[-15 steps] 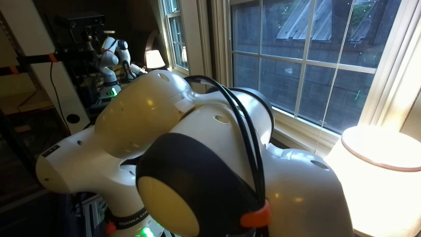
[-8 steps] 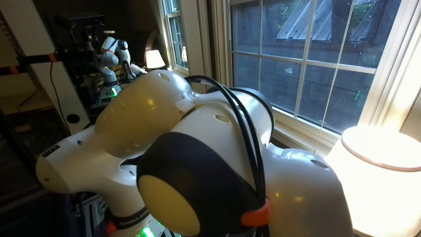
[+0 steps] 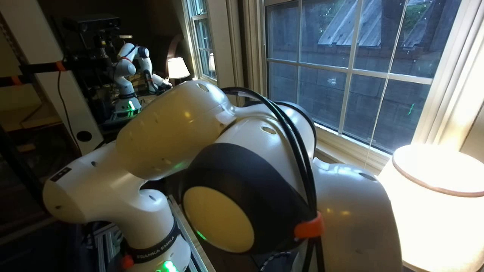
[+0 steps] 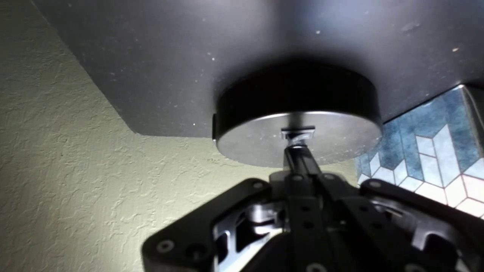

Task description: Turn off the lamp

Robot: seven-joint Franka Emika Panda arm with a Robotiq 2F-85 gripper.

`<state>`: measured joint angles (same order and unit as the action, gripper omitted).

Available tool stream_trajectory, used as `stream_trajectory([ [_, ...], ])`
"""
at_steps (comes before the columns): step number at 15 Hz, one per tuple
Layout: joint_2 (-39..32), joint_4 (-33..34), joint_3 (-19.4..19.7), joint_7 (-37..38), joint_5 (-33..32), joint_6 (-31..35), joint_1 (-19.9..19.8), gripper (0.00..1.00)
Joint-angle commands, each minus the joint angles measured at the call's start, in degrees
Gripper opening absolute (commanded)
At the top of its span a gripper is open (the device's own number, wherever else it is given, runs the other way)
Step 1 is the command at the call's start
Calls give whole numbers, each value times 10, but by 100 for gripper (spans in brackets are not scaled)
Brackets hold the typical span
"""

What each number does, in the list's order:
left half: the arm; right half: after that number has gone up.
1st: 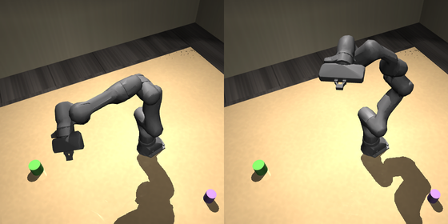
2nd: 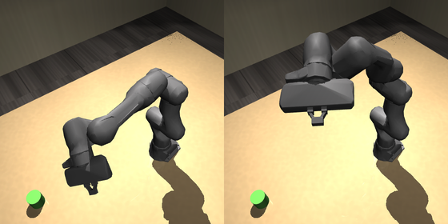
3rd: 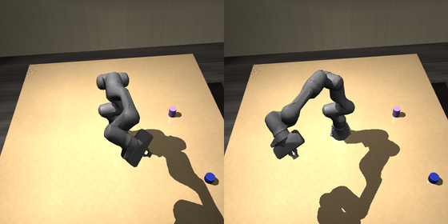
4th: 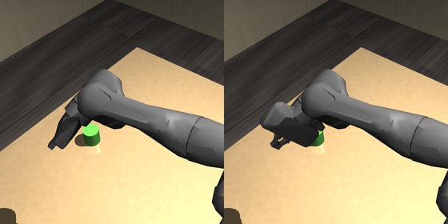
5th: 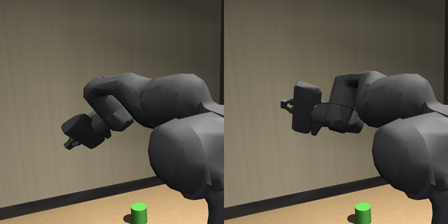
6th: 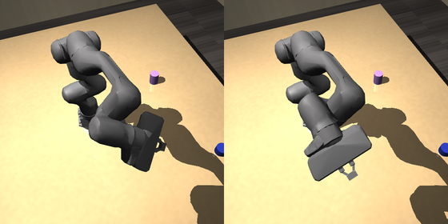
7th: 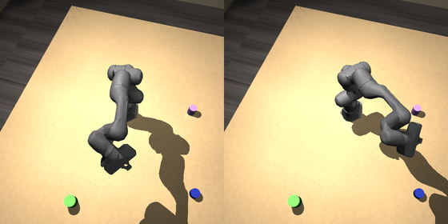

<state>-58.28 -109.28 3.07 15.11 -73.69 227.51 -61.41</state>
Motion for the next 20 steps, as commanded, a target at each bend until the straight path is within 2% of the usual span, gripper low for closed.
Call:
stream_trajectory([
  [1, -29, 21, 11, -14, 25, 23, 16, 0],
  [9, -46, 44, 18, -21, 43, 53, 23, 0],
  [20, -48, 44, 31, -3, 26, 46, 33, 0],
])
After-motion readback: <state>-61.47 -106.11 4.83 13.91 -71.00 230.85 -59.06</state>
